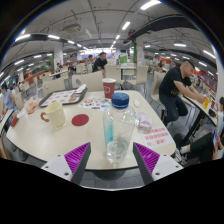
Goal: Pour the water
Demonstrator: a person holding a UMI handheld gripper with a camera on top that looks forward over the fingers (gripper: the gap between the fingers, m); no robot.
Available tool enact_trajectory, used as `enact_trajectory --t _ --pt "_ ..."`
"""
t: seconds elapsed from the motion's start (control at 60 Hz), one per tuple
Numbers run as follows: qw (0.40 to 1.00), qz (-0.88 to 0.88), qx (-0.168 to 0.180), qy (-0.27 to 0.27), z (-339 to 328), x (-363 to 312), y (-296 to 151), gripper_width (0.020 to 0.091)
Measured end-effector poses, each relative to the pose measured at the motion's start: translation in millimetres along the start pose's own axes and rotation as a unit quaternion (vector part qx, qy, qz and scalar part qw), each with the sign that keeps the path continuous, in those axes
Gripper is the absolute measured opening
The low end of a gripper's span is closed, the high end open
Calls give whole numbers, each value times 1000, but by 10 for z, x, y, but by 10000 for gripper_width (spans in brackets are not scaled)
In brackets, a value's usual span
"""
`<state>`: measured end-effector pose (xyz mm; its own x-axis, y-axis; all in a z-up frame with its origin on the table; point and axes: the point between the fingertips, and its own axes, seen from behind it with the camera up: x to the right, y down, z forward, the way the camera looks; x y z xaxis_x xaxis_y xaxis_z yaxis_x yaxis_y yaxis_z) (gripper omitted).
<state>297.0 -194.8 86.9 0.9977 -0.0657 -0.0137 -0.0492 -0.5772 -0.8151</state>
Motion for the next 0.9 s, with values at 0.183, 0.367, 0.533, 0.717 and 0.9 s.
enact_trajectory --t 0.183,0.367,0.533,0.717,0.9 --pt "999 -8 33 1 499 640 -136 751" --pt "998 -9 56 11 567 701 -205 501" --pt "999 -11 46 27 632 629 -213 413" --pt "996 -46 42 70 599 539 -412 412" --pt "967 -189 64 157 497 319 -1130 413"
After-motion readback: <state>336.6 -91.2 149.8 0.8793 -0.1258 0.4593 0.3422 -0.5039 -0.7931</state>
